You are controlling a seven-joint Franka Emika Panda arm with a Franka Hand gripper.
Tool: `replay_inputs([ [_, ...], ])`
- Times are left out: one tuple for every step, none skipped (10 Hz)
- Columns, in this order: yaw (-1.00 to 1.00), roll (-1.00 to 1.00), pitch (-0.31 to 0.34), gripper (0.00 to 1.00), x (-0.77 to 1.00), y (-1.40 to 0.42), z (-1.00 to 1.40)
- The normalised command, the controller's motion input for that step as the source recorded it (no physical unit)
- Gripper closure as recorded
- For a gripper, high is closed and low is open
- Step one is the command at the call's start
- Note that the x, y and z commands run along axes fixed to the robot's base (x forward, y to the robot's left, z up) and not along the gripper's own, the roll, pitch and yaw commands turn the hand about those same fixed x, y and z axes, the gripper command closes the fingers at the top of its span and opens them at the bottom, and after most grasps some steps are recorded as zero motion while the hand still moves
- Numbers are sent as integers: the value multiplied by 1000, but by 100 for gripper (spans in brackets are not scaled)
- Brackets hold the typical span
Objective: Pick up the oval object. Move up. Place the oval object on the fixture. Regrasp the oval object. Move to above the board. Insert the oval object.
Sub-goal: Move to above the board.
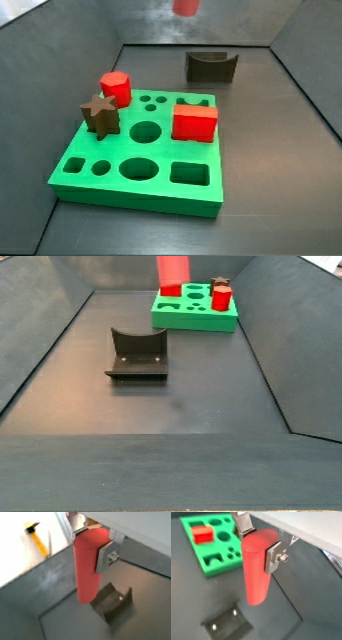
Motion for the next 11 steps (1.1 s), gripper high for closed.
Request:
replay_inputs([
  [1000, -240, -59, 100, -319, -1000, 186],
  [1000, -230, -75, 100, -317, -1000, 191],
  [1000, -225, -85, 100, -317, -1000, 191],
  [1000, -212, -102, 100, -314, -1000, 199],
  [1000, -194, -118, 100, -310, -1000, 211],
  [1000, -181, -129, 100, -307, -1000, 221],
  [1000, -172, -136, 100, -267, -871, 200],
  [1000, -155, -148, 100, -145, -494, 120],
  [1000, -144, -160, 100, -75, -285, 75],
  [1000, -127, -176, 100, -39, -106, 24],
  [1000, -122, -186, 100, -36, -69, 14],
])
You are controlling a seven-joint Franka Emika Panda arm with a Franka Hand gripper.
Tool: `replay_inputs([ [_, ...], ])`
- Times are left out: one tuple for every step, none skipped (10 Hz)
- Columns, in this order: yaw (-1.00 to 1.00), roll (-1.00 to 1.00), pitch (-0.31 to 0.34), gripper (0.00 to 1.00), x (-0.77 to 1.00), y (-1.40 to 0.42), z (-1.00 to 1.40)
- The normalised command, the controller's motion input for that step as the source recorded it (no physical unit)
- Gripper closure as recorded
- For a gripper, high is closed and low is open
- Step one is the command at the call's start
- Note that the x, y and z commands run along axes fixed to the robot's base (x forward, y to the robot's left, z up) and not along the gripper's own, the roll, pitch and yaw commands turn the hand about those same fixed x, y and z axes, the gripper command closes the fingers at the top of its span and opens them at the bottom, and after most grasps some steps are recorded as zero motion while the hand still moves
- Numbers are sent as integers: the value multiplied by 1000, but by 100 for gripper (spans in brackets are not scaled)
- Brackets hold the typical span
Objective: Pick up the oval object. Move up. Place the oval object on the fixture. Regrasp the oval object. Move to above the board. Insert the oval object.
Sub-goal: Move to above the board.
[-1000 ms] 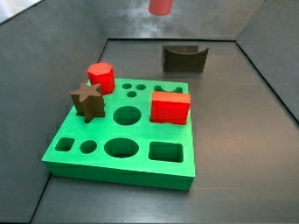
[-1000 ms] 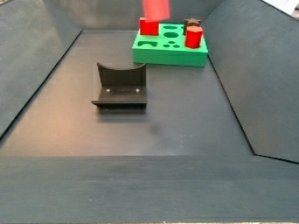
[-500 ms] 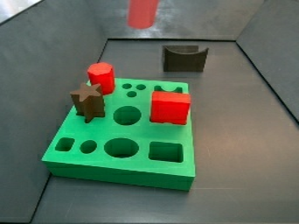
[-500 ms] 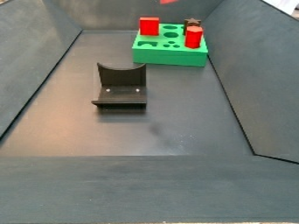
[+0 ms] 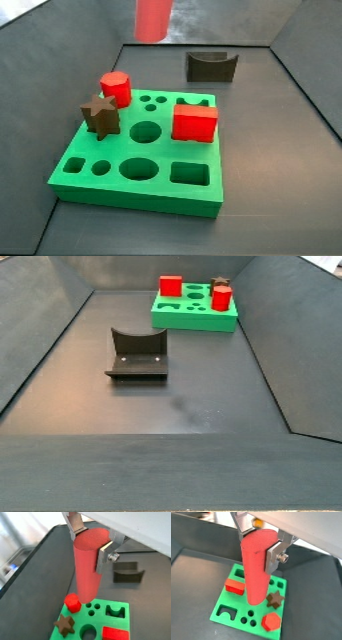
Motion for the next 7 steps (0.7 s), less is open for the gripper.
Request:
replay_inputs([
  [1000, -101, -222, 100, -51, -18, 8],
  [1000, -95, -238, 100, -58, -4, 2],
  [1000, -83, -272, 100, -64, 9, 0],
  [1000, -67, -295, 100, -61, 11, -1],
  [1000, -44, -330, 100, -51, 10, -1],
  [971, -34, -336, 100, -48, 9, -1],
  [609, -10, -243, 100, -47, 8, -2],
])
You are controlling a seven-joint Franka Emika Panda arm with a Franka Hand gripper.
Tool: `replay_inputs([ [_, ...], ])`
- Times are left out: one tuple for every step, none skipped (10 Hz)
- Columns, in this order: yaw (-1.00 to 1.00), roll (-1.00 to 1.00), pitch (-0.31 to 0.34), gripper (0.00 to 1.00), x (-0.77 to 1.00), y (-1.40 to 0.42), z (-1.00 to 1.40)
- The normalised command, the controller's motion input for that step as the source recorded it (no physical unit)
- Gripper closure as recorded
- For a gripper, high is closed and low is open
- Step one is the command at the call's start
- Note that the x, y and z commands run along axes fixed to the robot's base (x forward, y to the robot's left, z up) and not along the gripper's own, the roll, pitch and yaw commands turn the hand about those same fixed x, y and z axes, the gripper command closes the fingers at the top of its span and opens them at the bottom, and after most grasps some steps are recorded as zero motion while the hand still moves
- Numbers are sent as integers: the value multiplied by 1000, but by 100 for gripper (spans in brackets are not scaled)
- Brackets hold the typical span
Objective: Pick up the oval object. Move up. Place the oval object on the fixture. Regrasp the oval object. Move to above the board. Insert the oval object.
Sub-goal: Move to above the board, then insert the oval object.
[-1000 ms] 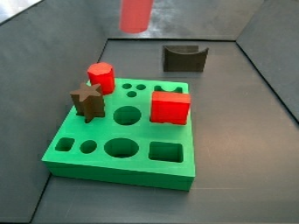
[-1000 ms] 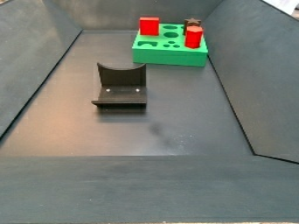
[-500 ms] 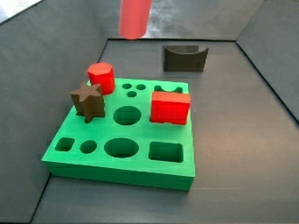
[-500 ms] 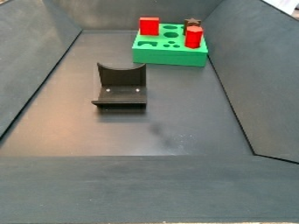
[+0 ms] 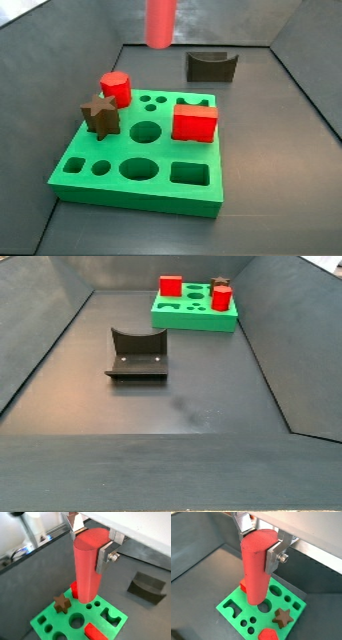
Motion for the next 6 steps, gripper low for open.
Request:
replay_inputs([
  [385, 0, -181, 100, -42, 7, -5],
  [229, 8, -130, 100, -33, 5, -1],
  [0, 0, -3, 100, 0, 0, -23],
  [-300, 46, -26, 100, -83, -174, -154],
  [-823, 0, 0, 100, 0, -149, -226],
  [-1000, 0, -3, 100, 0, -63, -217],
])
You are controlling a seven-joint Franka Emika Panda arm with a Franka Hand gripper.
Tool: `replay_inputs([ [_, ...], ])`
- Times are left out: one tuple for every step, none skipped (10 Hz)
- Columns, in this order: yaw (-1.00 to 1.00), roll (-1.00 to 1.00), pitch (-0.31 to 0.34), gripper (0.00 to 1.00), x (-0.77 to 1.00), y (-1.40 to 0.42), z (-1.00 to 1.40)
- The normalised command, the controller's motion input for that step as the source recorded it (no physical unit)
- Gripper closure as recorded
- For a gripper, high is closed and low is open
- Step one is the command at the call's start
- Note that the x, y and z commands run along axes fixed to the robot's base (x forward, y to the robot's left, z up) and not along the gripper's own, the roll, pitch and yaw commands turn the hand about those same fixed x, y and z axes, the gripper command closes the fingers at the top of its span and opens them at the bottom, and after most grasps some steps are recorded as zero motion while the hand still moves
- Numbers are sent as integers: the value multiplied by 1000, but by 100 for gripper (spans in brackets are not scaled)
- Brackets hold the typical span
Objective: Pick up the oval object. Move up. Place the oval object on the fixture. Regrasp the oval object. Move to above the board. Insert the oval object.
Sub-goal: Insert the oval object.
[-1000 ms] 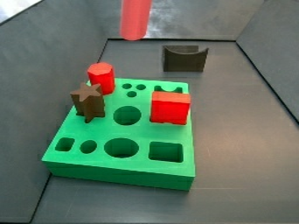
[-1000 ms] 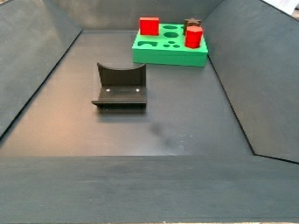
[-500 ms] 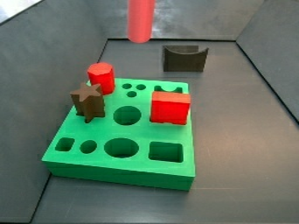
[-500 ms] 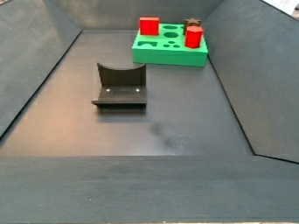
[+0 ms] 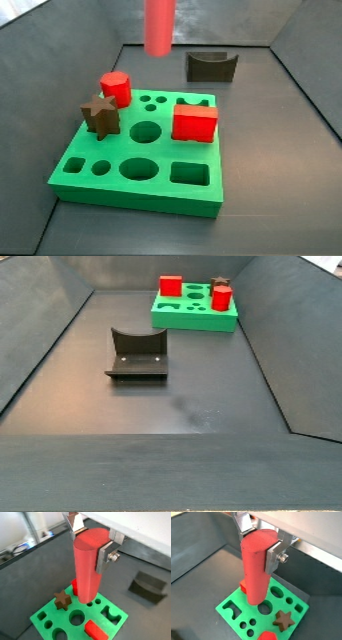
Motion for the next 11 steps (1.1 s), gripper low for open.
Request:
replay_inputs([
  [-1000, -26, -44, 100, 0, -31, -223],
  [-1000, -69, -83, 100, 0, -9, -163],
  [-986, -96, -106, 100, 0, -26, -109],
  [-920, -164, -153, 100, 0, 0, 0],
  [-826, -227, -183, 100, 40, 0, 131],
  [-831, -223, -183, 100, 34, 0, 126],
  [-834, -220, -180, 100, 34, 0, 123],
  [-834, -219, -183, 100, 31, 0, 123],
  [-840, -210, -197, 100, 23, 0, 80],
  [-843, -203, -213, 100, 11, 0, 14],
  [-840, -174, -259, 100, 0, 0, -9],
])
